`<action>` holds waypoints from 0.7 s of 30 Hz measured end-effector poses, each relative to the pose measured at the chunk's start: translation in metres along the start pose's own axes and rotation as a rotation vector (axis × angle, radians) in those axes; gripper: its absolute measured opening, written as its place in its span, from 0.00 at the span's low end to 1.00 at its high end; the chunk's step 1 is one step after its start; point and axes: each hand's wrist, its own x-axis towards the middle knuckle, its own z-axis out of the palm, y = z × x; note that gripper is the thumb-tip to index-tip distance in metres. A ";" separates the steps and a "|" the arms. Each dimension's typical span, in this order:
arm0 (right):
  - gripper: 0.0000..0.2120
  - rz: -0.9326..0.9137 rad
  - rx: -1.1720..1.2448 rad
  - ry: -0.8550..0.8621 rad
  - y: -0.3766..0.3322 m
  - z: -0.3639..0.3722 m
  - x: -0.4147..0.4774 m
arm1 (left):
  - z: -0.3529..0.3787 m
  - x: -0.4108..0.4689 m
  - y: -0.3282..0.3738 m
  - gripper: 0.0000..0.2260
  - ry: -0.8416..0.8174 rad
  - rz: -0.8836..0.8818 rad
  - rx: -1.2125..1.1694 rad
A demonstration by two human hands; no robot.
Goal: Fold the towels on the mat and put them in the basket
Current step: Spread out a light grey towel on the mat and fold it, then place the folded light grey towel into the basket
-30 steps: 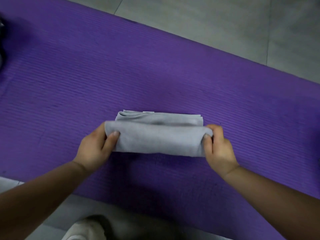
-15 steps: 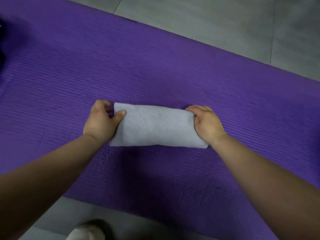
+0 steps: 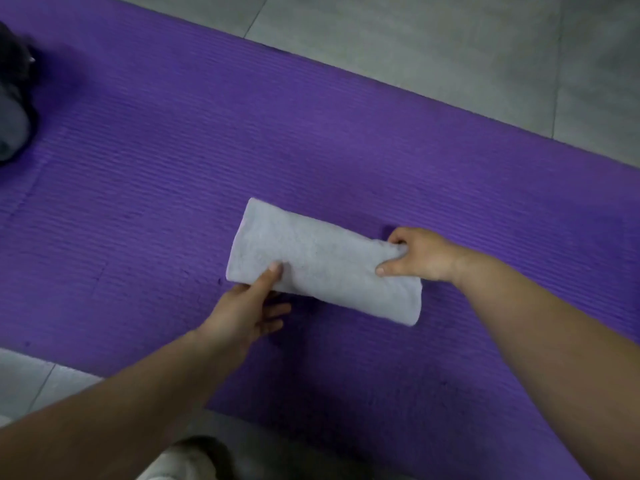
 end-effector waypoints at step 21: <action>0.15 0.138 1.106 -0.191 0.032 0.029 -0.185 | 0.074 -0.111 0.050 0.12 0.114 0.092 -0.002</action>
